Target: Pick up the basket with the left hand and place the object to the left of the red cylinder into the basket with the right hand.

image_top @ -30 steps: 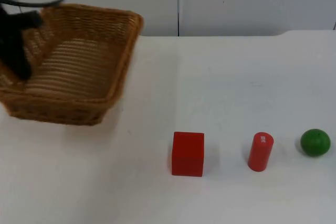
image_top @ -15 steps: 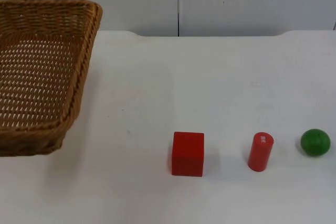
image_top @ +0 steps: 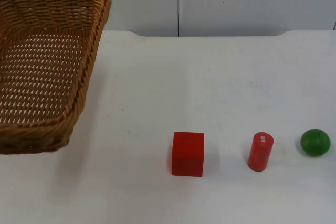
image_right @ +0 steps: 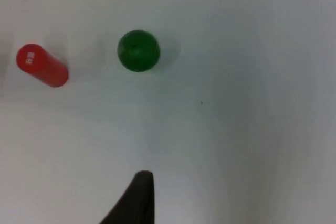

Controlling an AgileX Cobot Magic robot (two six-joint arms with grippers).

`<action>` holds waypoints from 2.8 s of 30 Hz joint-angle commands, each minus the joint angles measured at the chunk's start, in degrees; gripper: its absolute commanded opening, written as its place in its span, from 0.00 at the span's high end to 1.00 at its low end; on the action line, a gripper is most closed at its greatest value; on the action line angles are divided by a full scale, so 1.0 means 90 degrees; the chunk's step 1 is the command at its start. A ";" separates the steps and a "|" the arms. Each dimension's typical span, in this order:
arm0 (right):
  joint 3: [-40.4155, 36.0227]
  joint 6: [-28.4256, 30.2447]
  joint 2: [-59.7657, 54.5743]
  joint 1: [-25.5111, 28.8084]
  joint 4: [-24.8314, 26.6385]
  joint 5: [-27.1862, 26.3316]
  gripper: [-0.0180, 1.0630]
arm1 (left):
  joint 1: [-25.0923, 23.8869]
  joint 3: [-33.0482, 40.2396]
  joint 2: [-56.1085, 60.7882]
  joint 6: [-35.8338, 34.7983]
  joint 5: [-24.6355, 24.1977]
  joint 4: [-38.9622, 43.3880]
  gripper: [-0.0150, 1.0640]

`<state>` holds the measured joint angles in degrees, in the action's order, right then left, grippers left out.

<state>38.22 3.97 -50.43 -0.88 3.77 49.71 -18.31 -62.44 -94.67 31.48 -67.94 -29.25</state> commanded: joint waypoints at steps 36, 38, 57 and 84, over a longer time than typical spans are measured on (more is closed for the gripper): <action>0.5827 0.4064 -0.7715 -0.4337 0.0073 -0.0005 0.01 | -0.0005 -0.0003 0.0104 0.0119 -0.0055 -0.0435 0.99; 0.5953 0.4111 -0.8052 -0.4337 0.0085 -0.0030 0.01 | -0.0005 -0.0003 0.0104 0.0119 -0.0055 -0.0449 0.99; 0.5955 0.3873 -0.8626 -0.4396 -0.0030 0.0199 0.99 | -0.0005 -0.0003 0.0104 0.0119 -0.0039 -0.0463 0.99; 0.7224 0.2886 -0.6053 -0.4431 -0.0377 0.0923 0.99 | -0.0005 -0.0003 0.0104 0.0094 -0.0053 -0.0513 0.99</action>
<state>99.23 30.63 -103.37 -39.83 -1.07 57.77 -18.31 -62.44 -94.67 32.12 -67.94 -31.76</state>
